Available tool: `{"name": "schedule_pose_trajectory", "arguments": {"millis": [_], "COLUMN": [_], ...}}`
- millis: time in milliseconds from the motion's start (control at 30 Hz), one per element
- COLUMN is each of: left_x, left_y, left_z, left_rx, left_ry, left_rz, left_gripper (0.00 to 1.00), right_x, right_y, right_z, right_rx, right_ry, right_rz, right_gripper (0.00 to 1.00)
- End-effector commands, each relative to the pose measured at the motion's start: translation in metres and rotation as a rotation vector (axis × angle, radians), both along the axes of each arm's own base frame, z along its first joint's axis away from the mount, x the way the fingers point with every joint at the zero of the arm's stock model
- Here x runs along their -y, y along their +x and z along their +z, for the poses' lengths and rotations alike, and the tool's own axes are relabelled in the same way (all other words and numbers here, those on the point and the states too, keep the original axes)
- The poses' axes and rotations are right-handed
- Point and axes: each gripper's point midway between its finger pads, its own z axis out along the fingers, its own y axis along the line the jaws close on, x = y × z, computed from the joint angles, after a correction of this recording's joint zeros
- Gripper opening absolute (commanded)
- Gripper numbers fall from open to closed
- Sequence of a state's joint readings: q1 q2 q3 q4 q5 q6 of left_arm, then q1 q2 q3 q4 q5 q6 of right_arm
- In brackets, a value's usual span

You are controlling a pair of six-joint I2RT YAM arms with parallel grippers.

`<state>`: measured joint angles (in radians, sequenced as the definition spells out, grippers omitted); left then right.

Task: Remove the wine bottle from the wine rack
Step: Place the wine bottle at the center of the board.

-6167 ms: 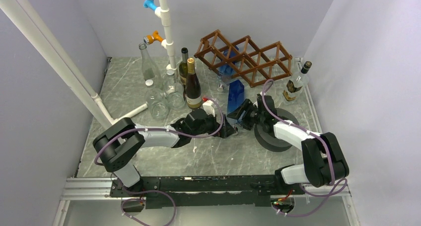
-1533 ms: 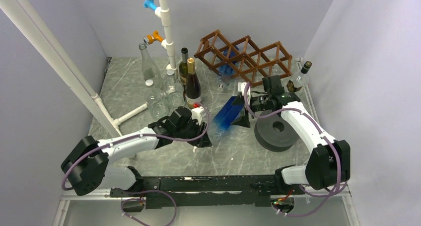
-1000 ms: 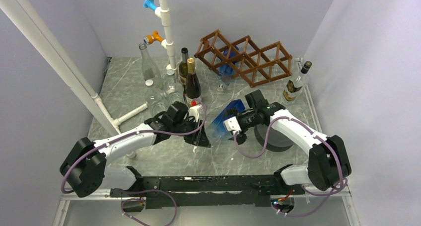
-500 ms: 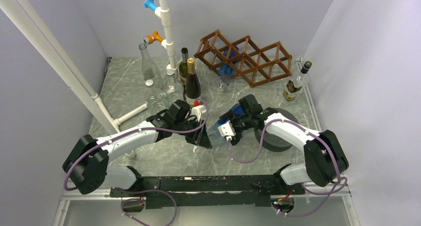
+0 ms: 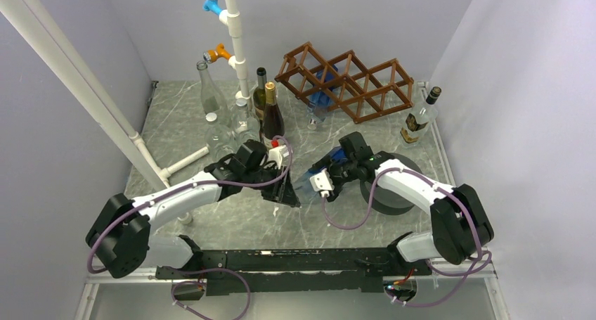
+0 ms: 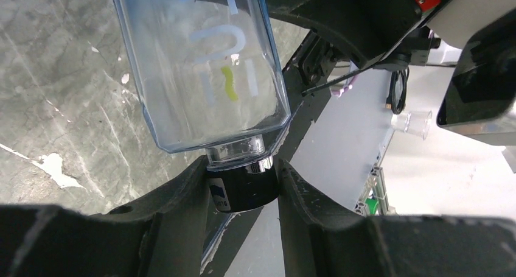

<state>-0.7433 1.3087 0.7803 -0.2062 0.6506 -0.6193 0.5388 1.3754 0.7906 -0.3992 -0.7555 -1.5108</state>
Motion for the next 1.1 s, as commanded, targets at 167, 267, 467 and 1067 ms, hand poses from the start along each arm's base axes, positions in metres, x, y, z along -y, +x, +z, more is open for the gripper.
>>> {"name": "schedule_pose_trajectory", "arguments": {"millis": [167,267,467,1067], "left_x": [0.007,0.0,-0.021,-0.041], "left_y": [0.041,0.047,0.058,0.041], "left_z": [0.074,0.082,0.11,0.15], "left_rx": [0.298,0.36,0.546,0.968], "left_ry": [-0.212,-0.214,-0.272,-0.482], "left_rz": [0.173,0.22,0.332,0.288], "left_gripper": [0.75,0.84,1.0,0.99], "right_x": [-0.015,-0.013,-0.011,-0.005], "right_y": [-0.006,-0.005,-0.006,-0.004], "right_z": [0.033,0.042,0.055,0.092], "right_rx": [-0.136,-0.17,-0.231,-0.425], "right_ry": [0.167,0.206,0.274,0.436], "right_rz": [0.012,0.006,-0.002,-0.026], "right_gripper": [0.06,0.06,0.05,0.03]}}
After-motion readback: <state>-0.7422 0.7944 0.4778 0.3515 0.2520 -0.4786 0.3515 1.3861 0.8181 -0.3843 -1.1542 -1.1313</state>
